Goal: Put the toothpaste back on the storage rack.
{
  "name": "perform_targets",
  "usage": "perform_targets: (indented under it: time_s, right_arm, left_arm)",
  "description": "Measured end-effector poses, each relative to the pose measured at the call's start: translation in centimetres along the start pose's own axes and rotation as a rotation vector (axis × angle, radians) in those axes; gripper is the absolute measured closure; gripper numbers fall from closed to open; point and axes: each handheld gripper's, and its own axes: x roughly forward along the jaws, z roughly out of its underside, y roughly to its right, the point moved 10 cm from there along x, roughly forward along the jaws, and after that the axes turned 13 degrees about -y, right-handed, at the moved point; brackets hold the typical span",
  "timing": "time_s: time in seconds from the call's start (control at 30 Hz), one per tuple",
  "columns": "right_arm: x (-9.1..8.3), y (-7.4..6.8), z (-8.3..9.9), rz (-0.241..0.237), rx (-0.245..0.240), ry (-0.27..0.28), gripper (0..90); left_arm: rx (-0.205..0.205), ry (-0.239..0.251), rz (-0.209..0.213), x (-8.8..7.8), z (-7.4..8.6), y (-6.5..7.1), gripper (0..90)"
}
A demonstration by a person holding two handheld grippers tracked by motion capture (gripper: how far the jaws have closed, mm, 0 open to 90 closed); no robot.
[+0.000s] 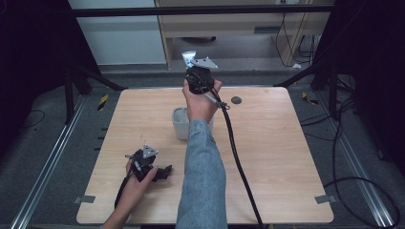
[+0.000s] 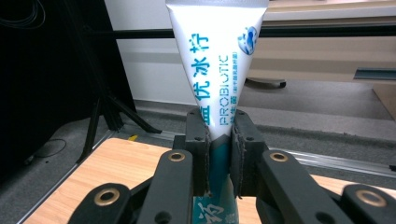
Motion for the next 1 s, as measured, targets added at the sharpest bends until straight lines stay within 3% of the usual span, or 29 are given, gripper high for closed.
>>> perform_targets:
  time_s: [0.23,0.53,1.0]
  right_arm:
    - [0.7,0.0,0.9,-0.001,0.018,-0.007,79.5]
    - [1.5,-0.7,2.2,0.004,-0.026,-0.036,79.4]
    - [2.4,-0.4,4.6,0.009,-0.027,-0.081,79.3]
  left_arm:
    - [0.001,-0.001,0.0,0.0,0.0,0.0,0.0]
    - [0.001,0.0,0.0,0.0,0.0,0.0,0.0]
    - [0.004,-0.001,0.002,0.0,0.0,0.0,0.0]
